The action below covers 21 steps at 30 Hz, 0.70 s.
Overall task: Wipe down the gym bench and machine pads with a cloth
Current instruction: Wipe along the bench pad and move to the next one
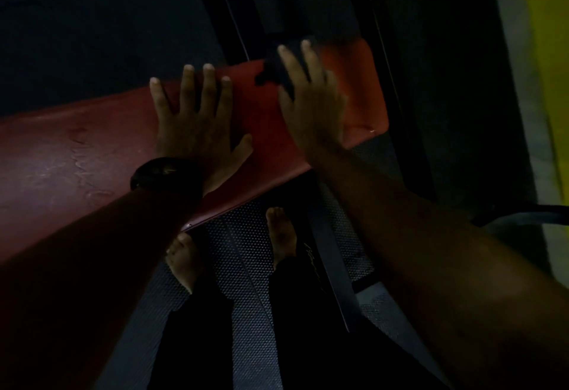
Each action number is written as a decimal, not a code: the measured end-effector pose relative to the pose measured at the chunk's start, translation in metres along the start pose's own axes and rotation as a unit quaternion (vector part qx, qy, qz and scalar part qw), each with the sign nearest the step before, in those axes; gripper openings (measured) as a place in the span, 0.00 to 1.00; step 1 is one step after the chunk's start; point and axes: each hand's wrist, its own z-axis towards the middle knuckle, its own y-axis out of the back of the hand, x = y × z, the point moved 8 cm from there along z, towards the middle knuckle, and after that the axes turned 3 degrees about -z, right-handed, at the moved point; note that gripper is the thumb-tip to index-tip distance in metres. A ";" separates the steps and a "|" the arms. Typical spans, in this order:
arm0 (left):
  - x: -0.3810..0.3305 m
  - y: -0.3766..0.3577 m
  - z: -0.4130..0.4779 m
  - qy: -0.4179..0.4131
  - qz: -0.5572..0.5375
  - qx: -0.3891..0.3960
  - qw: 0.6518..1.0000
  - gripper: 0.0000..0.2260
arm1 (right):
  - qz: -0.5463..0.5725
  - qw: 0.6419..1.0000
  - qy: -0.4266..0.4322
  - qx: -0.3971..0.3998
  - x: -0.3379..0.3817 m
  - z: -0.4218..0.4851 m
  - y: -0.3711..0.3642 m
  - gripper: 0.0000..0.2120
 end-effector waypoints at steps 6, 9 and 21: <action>-0.008 0.002 0.005 0.005 -0.010 0.002 1.000 0.42 | 0.071 0.975 -0.213 -0.002 0.010 -0.072 -0.007 0.31; -0.015 0.001 0.009 -0.002 -0.006 -0.008 1.000 0.41 | 0.059 0.998 0.000 0.017 0.032 -0.065 -0.006 0.31; -0.019 0.001 0.015 -0.006 -0.035 -0.003 0.999 0.41 | 0.040 0.975 -0.217 0.024 -0.026 -0.072 -0.009 0.31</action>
